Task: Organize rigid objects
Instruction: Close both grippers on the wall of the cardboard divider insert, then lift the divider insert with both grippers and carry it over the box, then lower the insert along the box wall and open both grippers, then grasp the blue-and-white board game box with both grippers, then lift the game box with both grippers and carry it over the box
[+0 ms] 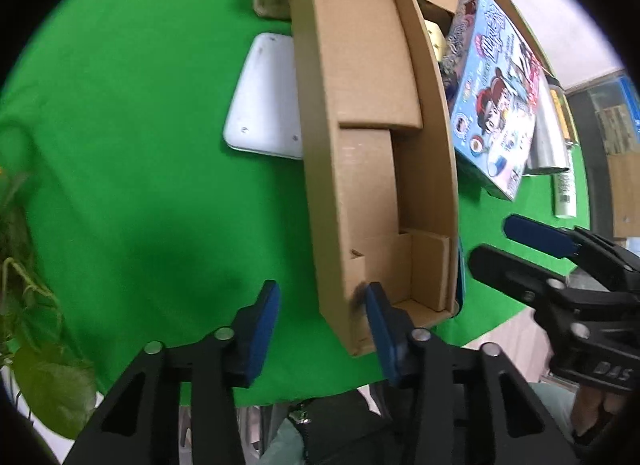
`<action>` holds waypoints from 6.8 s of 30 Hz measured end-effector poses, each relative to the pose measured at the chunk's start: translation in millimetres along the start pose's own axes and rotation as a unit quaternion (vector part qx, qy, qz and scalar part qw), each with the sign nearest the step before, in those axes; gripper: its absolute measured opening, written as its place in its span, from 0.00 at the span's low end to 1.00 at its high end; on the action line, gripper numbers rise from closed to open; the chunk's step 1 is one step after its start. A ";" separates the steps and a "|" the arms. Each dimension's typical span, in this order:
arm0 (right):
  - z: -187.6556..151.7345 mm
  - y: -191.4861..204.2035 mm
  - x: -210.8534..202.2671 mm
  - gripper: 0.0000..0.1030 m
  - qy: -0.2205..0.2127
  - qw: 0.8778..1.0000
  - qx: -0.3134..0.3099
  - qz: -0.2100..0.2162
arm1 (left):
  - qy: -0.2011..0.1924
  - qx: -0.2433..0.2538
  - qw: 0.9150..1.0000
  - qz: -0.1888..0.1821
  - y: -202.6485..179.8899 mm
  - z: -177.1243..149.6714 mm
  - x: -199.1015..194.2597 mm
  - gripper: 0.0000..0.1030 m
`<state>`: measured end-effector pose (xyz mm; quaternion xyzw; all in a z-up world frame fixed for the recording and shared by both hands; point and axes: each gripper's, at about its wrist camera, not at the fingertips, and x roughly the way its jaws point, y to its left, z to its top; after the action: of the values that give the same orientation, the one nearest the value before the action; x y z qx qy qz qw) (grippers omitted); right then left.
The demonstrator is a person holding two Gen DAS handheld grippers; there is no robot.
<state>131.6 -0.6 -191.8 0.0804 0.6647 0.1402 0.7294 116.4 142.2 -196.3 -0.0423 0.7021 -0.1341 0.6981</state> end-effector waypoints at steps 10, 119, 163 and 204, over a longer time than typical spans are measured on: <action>-6.1 13.1 31.2 0.31 -0.004 1.000 0.005 -0.016 | 0.023 -0.019 0.999 -0.025 11.4 -2.6 24.7 0.18; 345.6 60.9 139.3 0.18 -0.048 0.998 -0.032 0.019 | -0.105 -0.040 0.994 0.003 15.4 210.8 -24.3 0.26; 98.6 -96.8 -23.2 0.99 -0.185 0.974 0.125 0.030 | -0.181 0.052 0.981 0.039 -25.4 196.5 -62.6 0.68; 78.4 -84.1 -14.8 0.97 -0.260 0.966 -0.002 0.008 | -0.132 0.119 0.984 0.022 -199.5 80.3 -43.9 0.66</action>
<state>216.5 -79.5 -195.2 0.1176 0.4517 0.1213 0.8760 171.5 -49.0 -103.6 0.0392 0.5832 -0.1943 0.7878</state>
